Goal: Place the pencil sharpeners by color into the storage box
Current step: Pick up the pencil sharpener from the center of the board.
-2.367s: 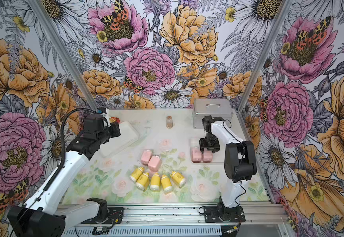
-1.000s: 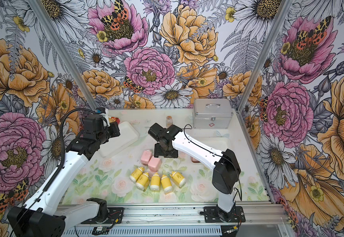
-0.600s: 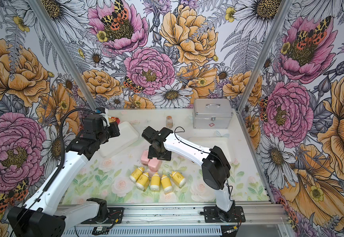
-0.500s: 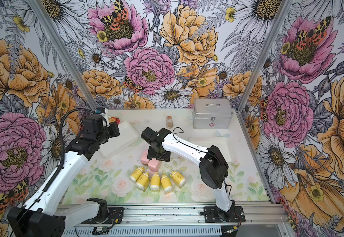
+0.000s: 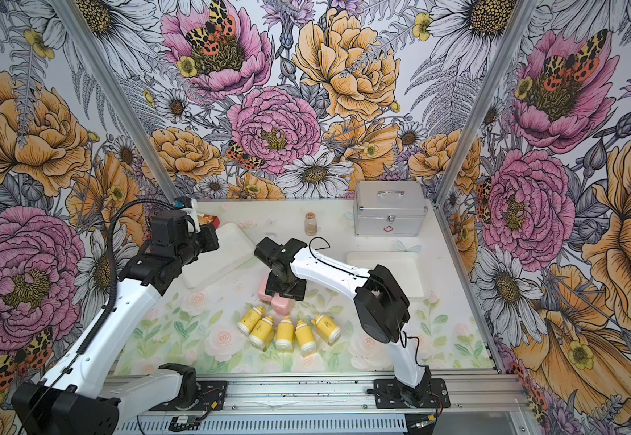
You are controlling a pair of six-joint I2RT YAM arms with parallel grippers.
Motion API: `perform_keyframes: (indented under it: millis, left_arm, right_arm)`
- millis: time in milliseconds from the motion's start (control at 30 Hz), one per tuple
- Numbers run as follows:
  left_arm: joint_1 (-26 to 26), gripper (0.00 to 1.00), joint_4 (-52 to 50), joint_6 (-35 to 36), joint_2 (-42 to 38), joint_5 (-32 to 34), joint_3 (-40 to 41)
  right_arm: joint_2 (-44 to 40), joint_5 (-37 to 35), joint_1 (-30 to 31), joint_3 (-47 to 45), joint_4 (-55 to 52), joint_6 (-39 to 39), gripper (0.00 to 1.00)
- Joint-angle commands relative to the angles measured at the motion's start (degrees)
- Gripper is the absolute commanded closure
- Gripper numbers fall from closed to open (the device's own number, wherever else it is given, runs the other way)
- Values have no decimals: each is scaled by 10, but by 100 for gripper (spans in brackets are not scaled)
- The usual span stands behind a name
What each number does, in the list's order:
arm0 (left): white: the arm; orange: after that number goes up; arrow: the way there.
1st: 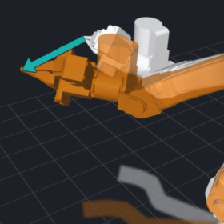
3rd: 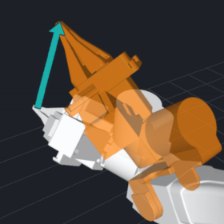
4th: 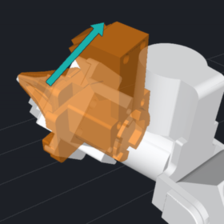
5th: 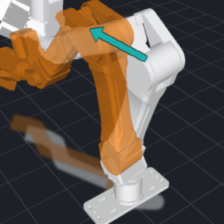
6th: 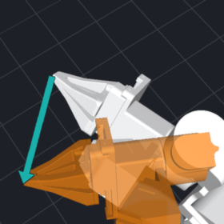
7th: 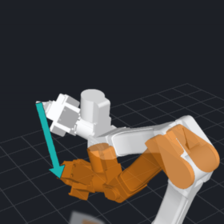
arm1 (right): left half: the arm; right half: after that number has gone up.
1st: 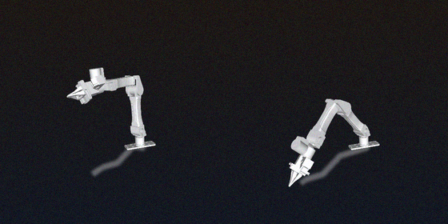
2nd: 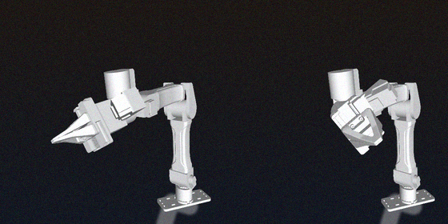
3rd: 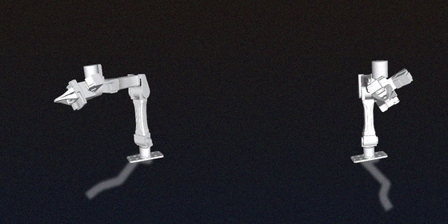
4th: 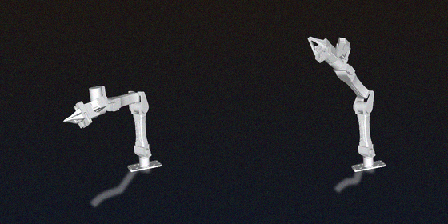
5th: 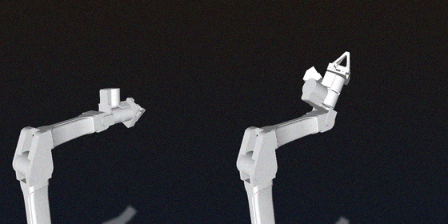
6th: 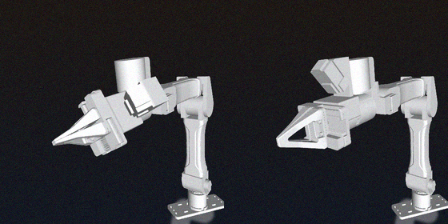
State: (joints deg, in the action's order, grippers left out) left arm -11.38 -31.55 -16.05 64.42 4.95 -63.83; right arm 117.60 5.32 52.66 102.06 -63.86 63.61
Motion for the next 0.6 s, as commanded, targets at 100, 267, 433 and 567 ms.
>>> perform_keyframes:
  millis: [100,267,433,567]
  left_arm:
    - [5,100,1,10,-17,2,-6]
    - [5,100,1,10,-16,1,-7]
    - [5,100,1,9,-18,1,-6]
    - [5,100,1,9,-18,0,-6]
  right_arm:
    - [25,11,8,15,11,6,30]
    - [33,10,10,10,11,4,31]
    - [37,-1,10,0,11,-3,34]
    - [37,-10,9,-8,10,-11,40]
